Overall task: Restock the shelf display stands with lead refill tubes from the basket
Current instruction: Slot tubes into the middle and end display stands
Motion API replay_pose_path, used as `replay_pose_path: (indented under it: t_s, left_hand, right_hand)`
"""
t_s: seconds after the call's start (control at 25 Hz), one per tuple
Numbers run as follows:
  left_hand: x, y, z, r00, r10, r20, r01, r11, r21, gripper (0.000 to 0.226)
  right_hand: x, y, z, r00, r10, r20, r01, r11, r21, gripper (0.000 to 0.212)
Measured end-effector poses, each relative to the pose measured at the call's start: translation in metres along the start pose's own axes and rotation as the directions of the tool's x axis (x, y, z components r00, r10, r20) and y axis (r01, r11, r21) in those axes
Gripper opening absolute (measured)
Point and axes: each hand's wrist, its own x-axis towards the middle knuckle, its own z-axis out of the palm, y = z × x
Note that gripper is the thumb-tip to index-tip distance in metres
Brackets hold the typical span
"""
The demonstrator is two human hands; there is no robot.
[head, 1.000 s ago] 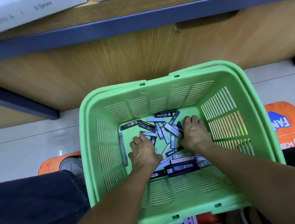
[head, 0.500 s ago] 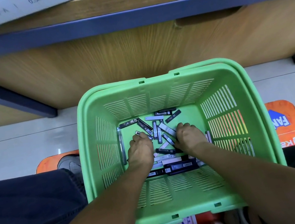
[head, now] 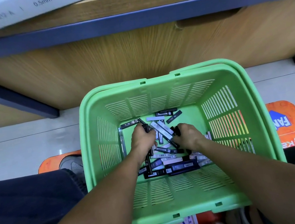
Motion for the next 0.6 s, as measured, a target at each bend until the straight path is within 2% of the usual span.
replay_pose_path:
  t_s: [0.08,0.12,0.28,0.44,0.56,0.6]
  left_hand:
    - [-0.004,-0.001,-0.002,0.995,-0.089,0.039,0.096,0.965,-0.245,0.015]
    - [-0.006,-0.002,-0.003,0.992,-0.115,0.049,0.124,0.941,-0.313,0.015]
    - [-0.011,0.001,-0.004,0.982,-0.154,0.105,0.181,0.920,-0.346,0.044]
    - [-0.019,0.011,-0.003,0.984,-0.114,0.134,0.156,0.918,-0.364,0.048]
    - [-0.014,0.006,-0.006,0.979,-0.165,0.118,0.202,0.851,-0.485,0.054]
    - [-0.014,0.006,-0.008,0.979,-0.185,0.084,0.202,0.849,-0.488,0.050]
  right_hand:
    - [-0.001,-0.003,-0.003,0.999,0.015,0.037,-0.020,0.989,0.145,0.016]
    - [-0.002,-0.006,-0.006,0.999,0.008,0.049,-0.019,0.975,0.221,0.013]
    - [-0.011,-0.023,-0.014,0.991,-0.091,0.098,0.038,0.895,0.444,0.010]
    - [-0.018,-0.043,-0.012,0.962,-0.216,0.170,0.098,0.847,0.522,0.015]
    - [-0.020,-0.046,-0.015,0.939,-0.239,0.248,0.014,0.745,0.666,0.029]
    - [-0.022,-0.047,-0.015,0.942,-0.220,0.254,-0.006,0.745,0.667,0.030]
